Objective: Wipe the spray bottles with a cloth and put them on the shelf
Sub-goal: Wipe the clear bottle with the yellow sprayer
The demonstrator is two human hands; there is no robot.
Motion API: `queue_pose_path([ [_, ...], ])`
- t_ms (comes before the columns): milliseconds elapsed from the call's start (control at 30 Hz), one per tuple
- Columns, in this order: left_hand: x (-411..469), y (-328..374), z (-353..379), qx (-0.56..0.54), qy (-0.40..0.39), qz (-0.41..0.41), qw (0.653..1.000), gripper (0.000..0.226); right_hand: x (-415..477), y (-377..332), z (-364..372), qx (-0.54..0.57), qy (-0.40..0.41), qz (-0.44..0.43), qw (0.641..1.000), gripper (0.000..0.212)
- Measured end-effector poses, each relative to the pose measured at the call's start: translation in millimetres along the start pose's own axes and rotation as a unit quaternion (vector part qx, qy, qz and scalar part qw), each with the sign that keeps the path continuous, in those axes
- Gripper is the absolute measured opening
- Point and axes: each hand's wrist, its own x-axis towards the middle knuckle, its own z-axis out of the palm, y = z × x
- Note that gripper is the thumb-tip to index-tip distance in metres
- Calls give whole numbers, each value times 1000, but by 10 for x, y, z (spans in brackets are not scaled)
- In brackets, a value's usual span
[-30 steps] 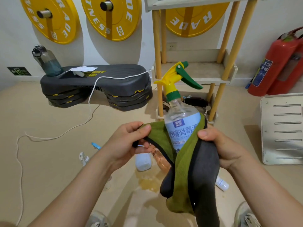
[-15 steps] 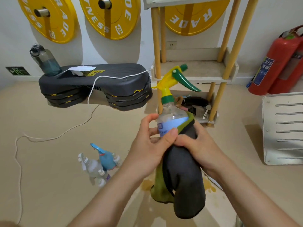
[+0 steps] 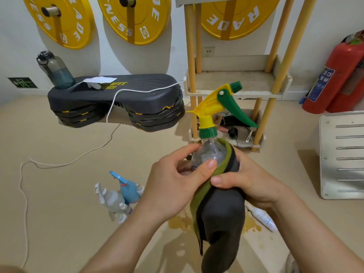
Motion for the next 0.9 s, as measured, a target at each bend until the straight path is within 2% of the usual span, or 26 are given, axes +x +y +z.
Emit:
queue_pose_path([
  [67,33,46,-47,67,1,14,998,63,9,34,21,47,-1,-8,999,69],
  [133,77,141,-71,118,38,36,992,50,17,69,82,87,-15,-17,996,62],
  [200,125,221,-48,66,58,30,996,41,25,93,145,100,-24,-25,994,64],
  [300,138,279,30,-35,40,6,999,38,28,114,201,120,-7,-27,992,67],
  [367,155,295,75,-74,48,-13,996,28,26,110,237,132,42,-13,990,68],
  [433,185,276,112,-111,74,-32,991,22,20,68,297,122,133,0,984,68],
  [467,195,266,123,-119,88,-34,988,23,20,42,330,110,183,0,977,62],
  [567,230,215,149,-79,116,-4,990,33,38,13,391,82,312,-13,947,36],
  [733,300,185,88,-53,141,41,988,30,38,34,284,24,453,-54,890,30],
  [800,357,183,10,-29,148,58,987,29,-3,-61,216,-8,485,-92,869,21],
  [900,422,193,-90,17,142,75,987,23,-69,-283,220,-128,437,-204,867,29],
])
